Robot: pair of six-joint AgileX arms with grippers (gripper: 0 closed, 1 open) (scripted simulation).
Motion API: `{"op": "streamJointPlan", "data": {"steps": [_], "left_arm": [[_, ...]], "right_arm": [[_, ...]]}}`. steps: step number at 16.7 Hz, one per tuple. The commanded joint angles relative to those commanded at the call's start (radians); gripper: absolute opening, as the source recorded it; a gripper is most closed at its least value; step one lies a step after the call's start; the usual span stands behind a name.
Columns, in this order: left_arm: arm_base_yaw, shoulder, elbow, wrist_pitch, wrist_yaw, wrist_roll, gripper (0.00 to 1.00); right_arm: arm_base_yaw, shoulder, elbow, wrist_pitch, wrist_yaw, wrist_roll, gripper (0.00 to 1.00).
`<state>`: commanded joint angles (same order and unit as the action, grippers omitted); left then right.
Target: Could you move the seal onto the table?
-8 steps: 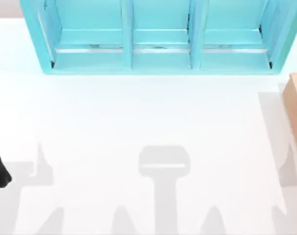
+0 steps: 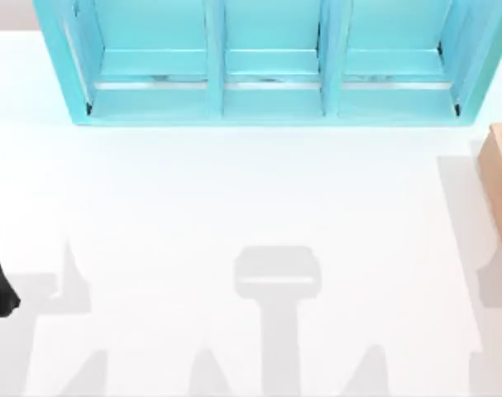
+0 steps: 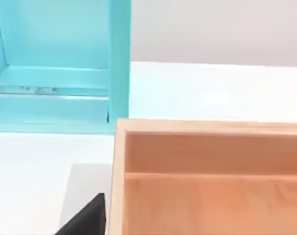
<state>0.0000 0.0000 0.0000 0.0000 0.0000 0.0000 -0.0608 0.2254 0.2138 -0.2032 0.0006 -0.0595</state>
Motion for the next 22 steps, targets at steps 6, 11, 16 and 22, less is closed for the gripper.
{"op": "streamJointPlan", "data": {"steps": [6, 11, 16, 22], "left_arm": [[0.000, 0.000, 0.000, 0.000, 0.000, 0.000, 1.00], [0.000, 0.000, 0.000, 0.000, 0.000, 0.000, 1.00], [0.000, 0.000, 0.000, 0.000, 0.000, 0.000, 1.00], [0.000, 0.000, 0.000, 0.000, 0.000, 0.000, 1.00]], "right_arm": [[-0.114, 0.560, 0.409, -0.413, -0.002, -0.112, 1.00], [-0.209, 1.001, 0.739, -0.748, -0.002, -0.205, 1.00], [-0.275, 1.296, 0.983, -0.976, -0.001, -0.271, 1.00], [-0.294, 1.371, 1.053, -1.037, -0.001, -0.289, 1.00]]}}
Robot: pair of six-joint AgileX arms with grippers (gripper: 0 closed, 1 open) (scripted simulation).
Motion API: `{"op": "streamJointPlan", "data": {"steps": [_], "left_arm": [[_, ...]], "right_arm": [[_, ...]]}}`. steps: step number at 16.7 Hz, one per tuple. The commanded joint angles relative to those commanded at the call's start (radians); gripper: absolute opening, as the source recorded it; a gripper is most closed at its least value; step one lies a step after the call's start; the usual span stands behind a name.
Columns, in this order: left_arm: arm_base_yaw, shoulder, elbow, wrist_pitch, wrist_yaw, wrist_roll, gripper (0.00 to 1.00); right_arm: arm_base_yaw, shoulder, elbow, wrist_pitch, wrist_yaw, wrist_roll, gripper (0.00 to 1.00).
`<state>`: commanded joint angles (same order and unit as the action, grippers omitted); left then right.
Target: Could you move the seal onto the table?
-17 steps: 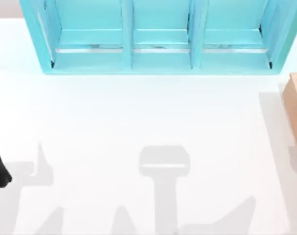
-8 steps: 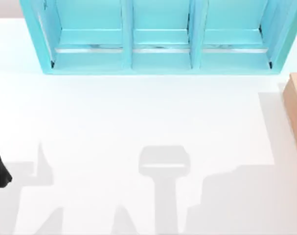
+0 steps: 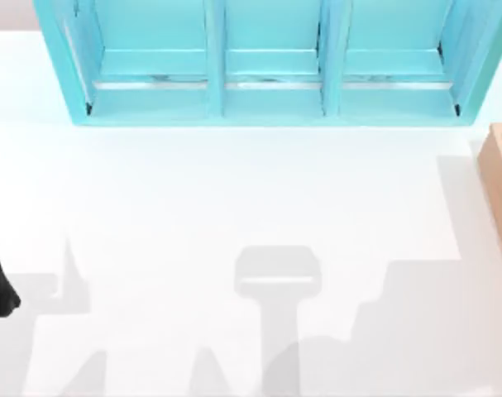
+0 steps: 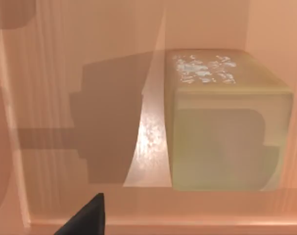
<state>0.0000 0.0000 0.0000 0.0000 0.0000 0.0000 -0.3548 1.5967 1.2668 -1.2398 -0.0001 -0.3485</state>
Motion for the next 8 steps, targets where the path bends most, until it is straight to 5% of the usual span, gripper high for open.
{"op": "streamJointPlan", "data": {"steps": [8], "left_arm": [[0.000, 0.000, 0.000, 0.000, 0.000, 0.000, 1.00]], "right_arm": [[0.004, 0.043, -0.128, 0.173, 0.000, 0.005, 1.00]]}}
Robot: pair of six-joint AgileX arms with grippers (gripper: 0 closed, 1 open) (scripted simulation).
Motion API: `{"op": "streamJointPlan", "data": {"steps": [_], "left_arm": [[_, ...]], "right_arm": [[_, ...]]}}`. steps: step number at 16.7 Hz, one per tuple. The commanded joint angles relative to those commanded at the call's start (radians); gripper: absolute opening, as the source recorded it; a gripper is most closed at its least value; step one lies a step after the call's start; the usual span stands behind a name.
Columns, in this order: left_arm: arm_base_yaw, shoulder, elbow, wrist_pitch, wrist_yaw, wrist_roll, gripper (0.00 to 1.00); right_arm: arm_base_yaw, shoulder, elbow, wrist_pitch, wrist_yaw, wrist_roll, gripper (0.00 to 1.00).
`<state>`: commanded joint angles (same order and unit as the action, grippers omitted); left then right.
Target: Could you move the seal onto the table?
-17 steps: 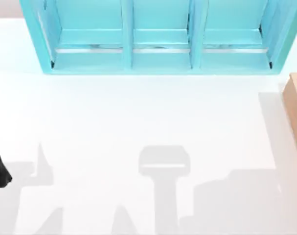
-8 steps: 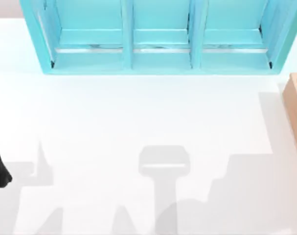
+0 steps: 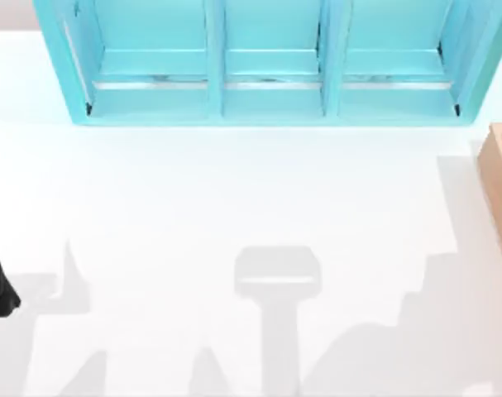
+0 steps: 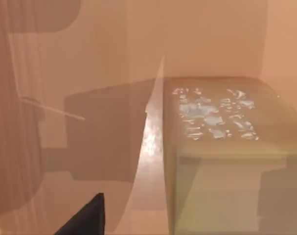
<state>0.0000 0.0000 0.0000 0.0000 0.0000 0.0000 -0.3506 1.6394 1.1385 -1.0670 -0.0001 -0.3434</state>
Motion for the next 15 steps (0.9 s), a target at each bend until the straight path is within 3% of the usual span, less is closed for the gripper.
{"op": "streamJointPlan", "data": {"steps": [5, 10, 15], "left_arm": [[0.000, 0.000, 0.000, 0.000, 0.000, 0.000, 1.00], [0.000, 0.000, 0.000, 0.000, 0.000, 0.000, 1.00], [0.000, 0.000, 0.000, 0.000, 0.000, 0.000, 1.00]], "right_arm": [[0.000, 0.062, -0.150, 0.215, 0.000, 0.001, 1.00], [0.000, 0.070, -0.165, 0.233, 0.000, 0.001, 1.00], [0.000, 0.070, -0.165, 0.233, 0.000, 0.001, 0.62]]}}
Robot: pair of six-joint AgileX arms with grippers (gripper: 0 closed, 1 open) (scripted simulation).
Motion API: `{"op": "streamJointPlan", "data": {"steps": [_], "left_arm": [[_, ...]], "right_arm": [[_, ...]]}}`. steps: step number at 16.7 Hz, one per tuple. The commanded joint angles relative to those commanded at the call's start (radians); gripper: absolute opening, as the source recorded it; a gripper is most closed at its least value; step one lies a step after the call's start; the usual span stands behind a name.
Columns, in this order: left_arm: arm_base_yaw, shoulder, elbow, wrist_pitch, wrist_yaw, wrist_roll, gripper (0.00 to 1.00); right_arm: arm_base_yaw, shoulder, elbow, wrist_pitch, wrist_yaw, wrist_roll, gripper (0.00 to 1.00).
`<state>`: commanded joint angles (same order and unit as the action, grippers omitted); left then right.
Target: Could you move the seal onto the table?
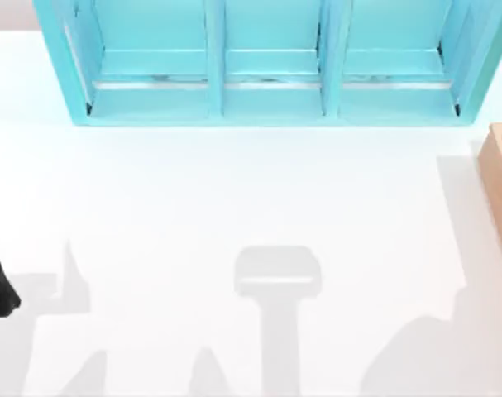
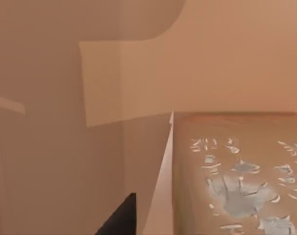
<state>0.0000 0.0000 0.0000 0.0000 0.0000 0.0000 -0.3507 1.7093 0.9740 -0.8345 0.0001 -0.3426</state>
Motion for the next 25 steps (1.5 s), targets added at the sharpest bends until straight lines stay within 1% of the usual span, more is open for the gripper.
{"op": "streamJointPlan", "data": {"steps": [8, 9, 19, 22, 25], "left_arm": [[0.000, 0.000, 0.000, 0.000, 0.000, 0.000, 1.00], [0.000, 0.000, 0.000, 0.000, 0.000, 0.000, 1.00], [0.000, 0.000, 0.000, 0.000, 0.000, 0.000, 1.00], [0.000, 0.000, 0.000, 0.000, 0.000, 0.000, 1.00], [0.000, 0.000, 0.000, 0.000, 0.000, 0.000, 1.00]], "right_arm": [[0.000, 0.000, 0.000, 0.000, 0.000, 0.000, 0.02], [0.000, 0.000, 0.000, 0.000, 0.000, 0.000, 0.00], [0.006, 0.003, 0.015, -0.014, -0.002, 0.014, 0.00], [0.031, 0.024, 0.114, -0.079, -0.018, 0.112, 0.00], [0.100, 0.033, 0.258, -0.174, -0.041, 0.276, 0.00]]}}
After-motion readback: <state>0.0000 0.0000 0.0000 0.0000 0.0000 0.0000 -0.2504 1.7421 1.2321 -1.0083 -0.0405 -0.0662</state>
